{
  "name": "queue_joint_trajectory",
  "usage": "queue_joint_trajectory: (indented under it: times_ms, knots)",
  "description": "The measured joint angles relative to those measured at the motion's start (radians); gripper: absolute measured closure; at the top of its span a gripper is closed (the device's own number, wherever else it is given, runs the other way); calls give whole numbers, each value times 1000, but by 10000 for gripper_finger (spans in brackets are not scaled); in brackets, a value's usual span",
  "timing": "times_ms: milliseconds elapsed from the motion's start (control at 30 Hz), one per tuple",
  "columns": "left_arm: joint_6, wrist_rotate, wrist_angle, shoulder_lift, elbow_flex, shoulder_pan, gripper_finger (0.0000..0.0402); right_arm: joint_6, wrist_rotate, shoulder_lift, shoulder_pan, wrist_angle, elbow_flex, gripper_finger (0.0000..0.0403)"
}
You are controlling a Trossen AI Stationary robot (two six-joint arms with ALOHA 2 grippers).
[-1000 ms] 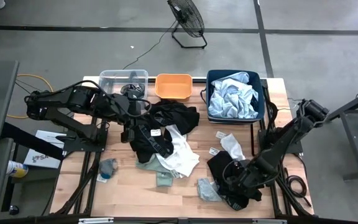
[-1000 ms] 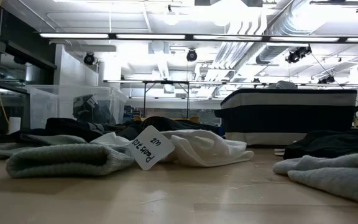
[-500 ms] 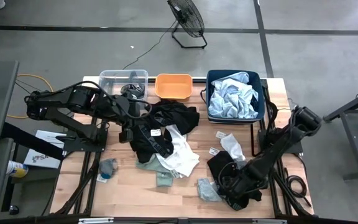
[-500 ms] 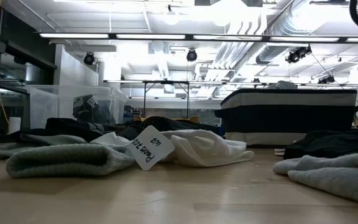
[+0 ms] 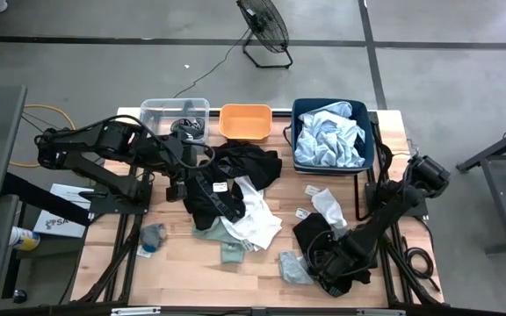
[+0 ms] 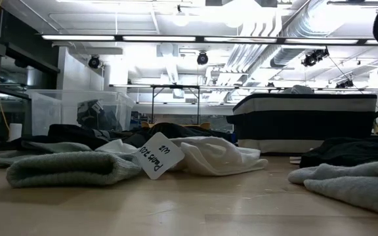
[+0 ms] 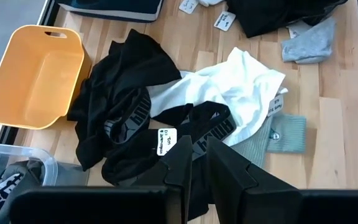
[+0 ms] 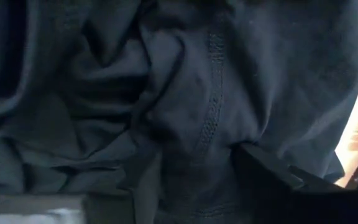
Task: Pick & Place Cloths
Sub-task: Put the black underwear into the transparent bin
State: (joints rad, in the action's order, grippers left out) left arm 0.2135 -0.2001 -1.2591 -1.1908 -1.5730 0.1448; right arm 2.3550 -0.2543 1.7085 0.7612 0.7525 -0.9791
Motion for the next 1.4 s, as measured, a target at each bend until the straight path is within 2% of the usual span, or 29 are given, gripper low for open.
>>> queue_joint_trajectory:
  times_ms: [200, 400, 667, 800, 1033, 1233, 1400]
  knots:
    - [0, 0, 0, 0, 0, 0, 357, -44, -15, 3, 0, -5, 15, 282]
    - [-1, 0, 0, 0, 0, 0, 357, -107, -32, 3, -2, -16, 15, 385]
    - [-1, 0, 1, 0, 0, 0, 357, -128, -10, -37, -2, -54, 6, 397]
    - [0, 0, 3, 0, 0, 0, 357, -128, 90, -102, -2, -21, -13, 397]
    - [3, 0, 24, 0, 0, 0, 357, -152, 298, -234, -2, 154, -88, 398]
    - [3, 0, 61, 0, 0, 0, 357, -240, 502, -331, -2, 246, -156, 398]
    - [2, -1, 105, 0, 0, 0, 357, -398, 684, -398, -29, 262, -209, 398]
